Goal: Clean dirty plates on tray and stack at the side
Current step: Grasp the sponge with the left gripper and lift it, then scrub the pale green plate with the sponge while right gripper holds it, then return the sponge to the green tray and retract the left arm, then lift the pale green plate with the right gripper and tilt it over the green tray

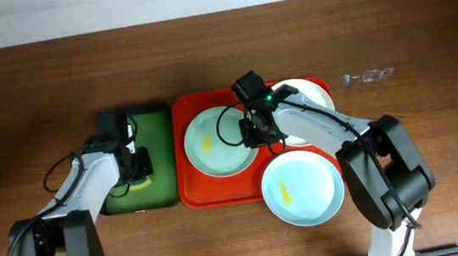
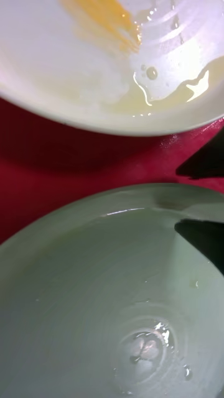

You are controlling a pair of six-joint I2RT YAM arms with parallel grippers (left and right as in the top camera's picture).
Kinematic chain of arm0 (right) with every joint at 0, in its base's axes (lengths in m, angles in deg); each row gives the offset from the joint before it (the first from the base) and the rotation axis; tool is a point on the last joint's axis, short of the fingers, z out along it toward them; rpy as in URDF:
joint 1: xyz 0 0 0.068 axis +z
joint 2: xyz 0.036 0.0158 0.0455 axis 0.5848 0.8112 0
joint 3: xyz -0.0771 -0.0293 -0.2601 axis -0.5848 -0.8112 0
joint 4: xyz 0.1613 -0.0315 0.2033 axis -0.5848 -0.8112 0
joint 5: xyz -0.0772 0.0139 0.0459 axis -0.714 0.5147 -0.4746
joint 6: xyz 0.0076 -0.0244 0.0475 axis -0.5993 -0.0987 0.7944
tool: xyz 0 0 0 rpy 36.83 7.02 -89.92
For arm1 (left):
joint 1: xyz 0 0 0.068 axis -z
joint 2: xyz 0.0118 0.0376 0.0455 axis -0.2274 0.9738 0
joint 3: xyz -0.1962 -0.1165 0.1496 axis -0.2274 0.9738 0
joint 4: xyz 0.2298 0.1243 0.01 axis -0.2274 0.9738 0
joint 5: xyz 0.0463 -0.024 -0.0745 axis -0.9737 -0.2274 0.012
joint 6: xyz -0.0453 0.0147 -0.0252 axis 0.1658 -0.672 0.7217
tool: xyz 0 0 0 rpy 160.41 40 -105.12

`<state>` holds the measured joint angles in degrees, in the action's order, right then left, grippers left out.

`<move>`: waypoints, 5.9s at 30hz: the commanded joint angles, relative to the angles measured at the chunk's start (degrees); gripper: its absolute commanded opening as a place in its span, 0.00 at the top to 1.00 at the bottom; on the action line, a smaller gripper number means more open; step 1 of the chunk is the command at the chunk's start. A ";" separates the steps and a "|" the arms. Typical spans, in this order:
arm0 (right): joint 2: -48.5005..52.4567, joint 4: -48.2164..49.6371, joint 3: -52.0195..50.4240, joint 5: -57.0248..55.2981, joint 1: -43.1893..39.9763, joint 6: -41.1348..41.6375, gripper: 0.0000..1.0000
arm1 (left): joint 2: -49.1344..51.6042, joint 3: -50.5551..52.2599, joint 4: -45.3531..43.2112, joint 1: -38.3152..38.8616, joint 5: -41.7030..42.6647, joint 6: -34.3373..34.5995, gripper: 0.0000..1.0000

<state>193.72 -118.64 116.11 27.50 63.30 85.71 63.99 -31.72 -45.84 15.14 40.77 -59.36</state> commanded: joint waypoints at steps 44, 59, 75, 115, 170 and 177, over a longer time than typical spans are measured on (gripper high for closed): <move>-0.74 -5.20 0.15 17.66 -3.89 0.02 0.96 | 19.30 -23.76 13.14 19.87 12.07 -1.09 1.00; -0.74 -5.22 0.09 16.41 -3.89 0.02 0.96 | 7.28 -24.92 11.72 19.21 15.28 -1.07 1.00; -0.74 -5.20 0.09 16.39 -3.89 0.02 0.96 | 14.56 -16.76 7.45 20.46 30.67 1.62 1.00; -0.74 -5.90 0.09 16.39 -3.78 0.20 0.96 | -10.05 -17.18 24.81 11.78 -6.27 8.13 1.00; 0.66 -26.84 22.82 9.29 -5.25 0.24 0.47 | -10.88 -14.03 12.20 -13.68 0.26 9.88 0.01; 0.66 -8.48 2.58 10.01 -4.11 3.78 0.52 | -10.88 -14.03 12.20 -13.68 0.26 9.88 0.01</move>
<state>194.59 -129.04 120.85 37.64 58.36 88.73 54.08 -44.59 -33.62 1.48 40.64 -49.66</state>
